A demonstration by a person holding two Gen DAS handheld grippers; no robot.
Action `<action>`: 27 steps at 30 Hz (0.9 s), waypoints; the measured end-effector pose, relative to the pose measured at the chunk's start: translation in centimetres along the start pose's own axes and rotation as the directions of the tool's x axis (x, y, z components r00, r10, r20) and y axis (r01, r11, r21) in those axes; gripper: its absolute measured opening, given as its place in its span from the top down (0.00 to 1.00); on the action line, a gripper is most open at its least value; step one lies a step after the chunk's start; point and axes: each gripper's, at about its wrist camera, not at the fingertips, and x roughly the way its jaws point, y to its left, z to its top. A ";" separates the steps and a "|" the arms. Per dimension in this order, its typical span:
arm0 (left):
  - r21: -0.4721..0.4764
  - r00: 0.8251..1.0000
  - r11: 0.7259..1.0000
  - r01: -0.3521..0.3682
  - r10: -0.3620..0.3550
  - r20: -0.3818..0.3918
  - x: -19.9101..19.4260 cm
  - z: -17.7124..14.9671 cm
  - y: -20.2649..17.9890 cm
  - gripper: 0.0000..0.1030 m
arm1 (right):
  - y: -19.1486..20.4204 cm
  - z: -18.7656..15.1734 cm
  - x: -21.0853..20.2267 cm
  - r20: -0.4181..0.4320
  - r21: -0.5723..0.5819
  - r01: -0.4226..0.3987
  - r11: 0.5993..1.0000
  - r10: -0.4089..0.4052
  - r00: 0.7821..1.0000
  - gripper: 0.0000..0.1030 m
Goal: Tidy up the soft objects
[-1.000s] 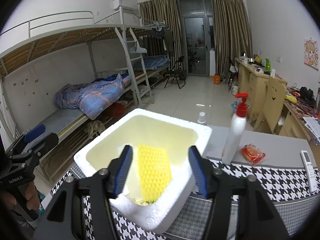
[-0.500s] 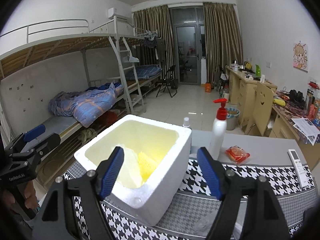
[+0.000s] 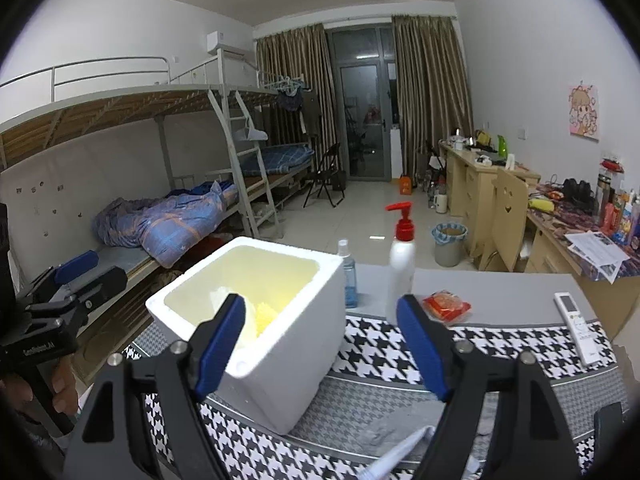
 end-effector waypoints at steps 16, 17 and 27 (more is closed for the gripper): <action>0.032 0.997 0.997 0.069 -0.069 0.020 -1.2 0.1 -5.2 0.01 | -4.1 -1.8 -3.9 0.042 0.034 0.055 0.998 -0.057 0.998 0.17; 0.039 0.997 0.996 0.074 -0.075 0.019 -1.3 0.1 -5.5 0.01 | -4.3 -1.9 -4.2 0.045 0.039 0.062 0.997 -0.064 0.997 0.17; 0.082 0.992 0.989 0.126 -0.126 0.002 -1.1 -0.1 -8.0 0.01 | -5.8 -2.8 -5.9 0.063 0.057 0.160 0.985 -0.163 0.985 0.17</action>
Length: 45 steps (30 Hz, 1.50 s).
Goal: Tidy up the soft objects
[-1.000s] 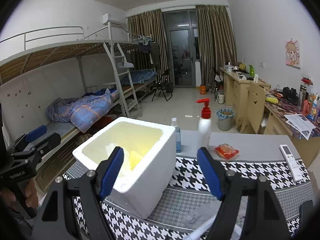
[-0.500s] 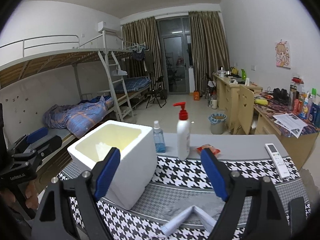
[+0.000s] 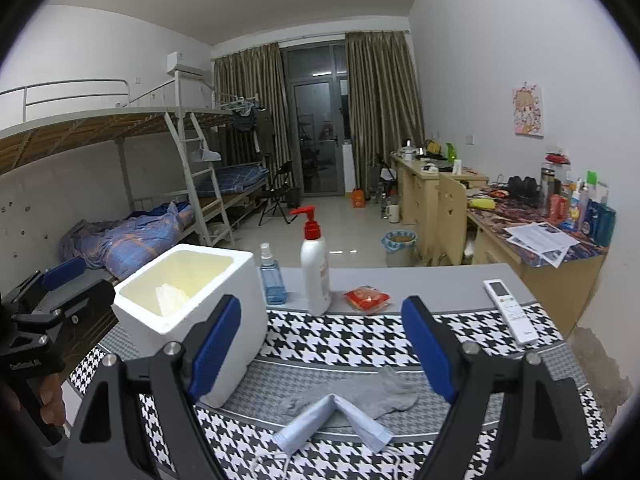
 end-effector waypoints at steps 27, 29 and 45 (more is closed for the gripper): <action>0.026 0.990 0.991 0.128 -0.127 -0.055 0.7 -1.7 -5.0 0.01 | -3.0 -1.3 -2.7 0.004 0.019 0.071 0.997 -0.071 0.997 0.17; 0.017 0.990 0.991 0.132 -0.130 -0.060 0.8 -1.7 -5.1 0.01 | -3.3 -1.5 -2.6 -0.003 0.025 0.077 0.997 -0.077 0.997 0.17; 0.016 0.981 0.985 0.169 -0.167 -0.101 2.1 -3.5 -7.2 0.01 | -4.5 -2.9 -1.7 -0.051 0.038 0.091 0.995 -0.089 0.995 0.17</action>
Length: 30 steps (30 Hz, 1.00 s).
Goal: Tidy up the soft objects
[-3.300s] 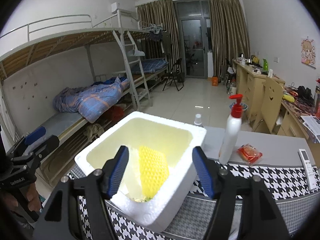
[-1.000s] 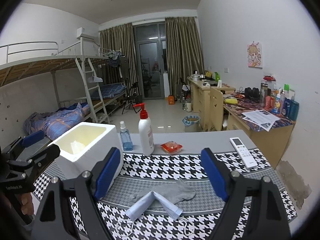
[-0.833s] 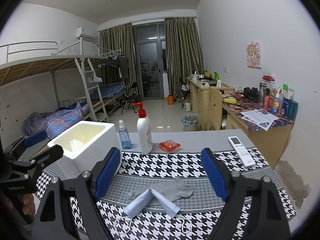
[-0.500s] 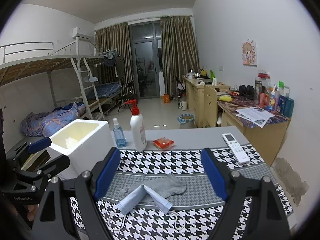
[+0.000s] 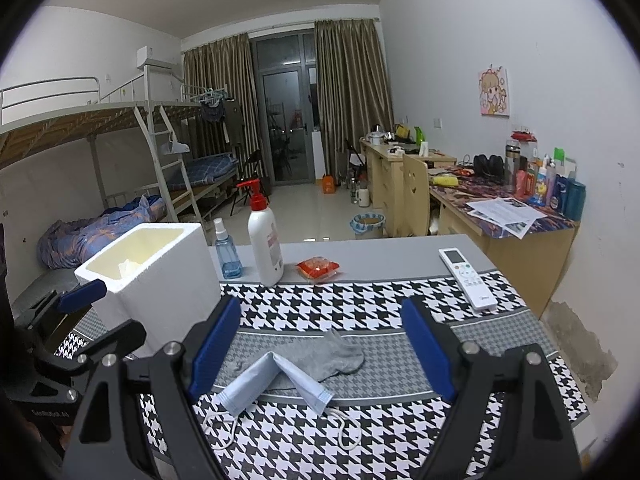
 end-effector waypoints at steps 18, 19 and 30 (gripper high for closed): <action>0.006 0.997 1.000 0.011 -0.011 -0.074 2.1 -1.4 -0.8 0.01 | -1.1 -1.0 1.0 -0.042 0.010 0.032 0.999 -0.031 0.999 0.17; 0.006 0.997 1.000 0.013 -0.013 -0.078 2.2 -1.5 -0.8 0.01 | -1.2 -1.1 1.1 -0.045 0.009 0.032 0.999 -0.031 0.999 0.17; 0.008 0.995 1.000 0.020 -0.019 -0.102 3.2 -2.1 -1.2 0.01 | -1.5 -1.7 1.7 -0.069 0.007 0.044 0.999 -0.044 0.997 0.17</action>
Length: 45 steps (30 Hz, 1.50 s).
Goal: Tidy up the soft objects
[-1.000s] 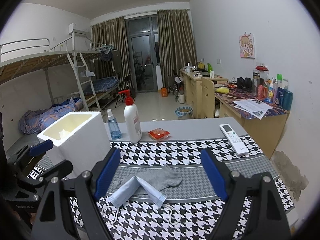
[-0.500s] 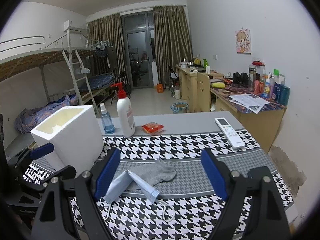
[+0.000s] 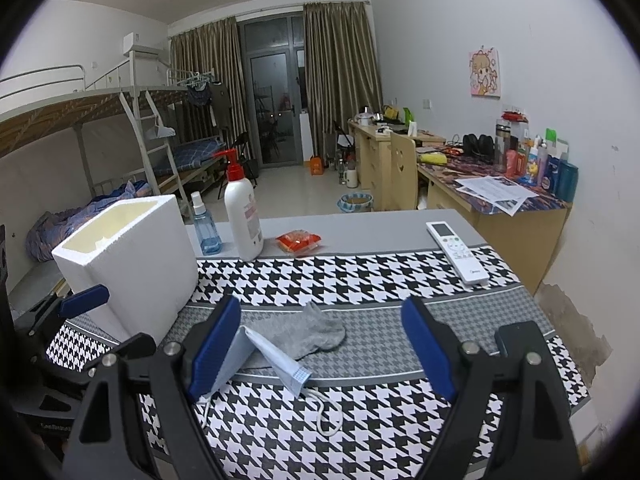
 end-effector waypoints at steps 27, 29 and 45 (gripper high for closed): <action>0.007 0.996 1.000 -0.001 0.001 -0.086 3.8 -1.5 -0.5 0.01 | -0.8 -0.9 2.4 -0.054 0.010 0.007 1.000 -0.006 0.999 0.17; 0.007 0.996 1.000 0.000 0.000 -0.094 4.1 -1.6 -0.5 0.01 | -0.9 -0.9 2.7 -0.057 0.008 0.009 1.000 -0.008 0.998 0.17; 0.000 0.989 1.000 0.014 -0.014 -0.149 6.2 -2.3 -0.2 0.01 | -1.5 -1.4 5.6 -0.132 0.014 0.013 1.000 -0.011 0.991 0.17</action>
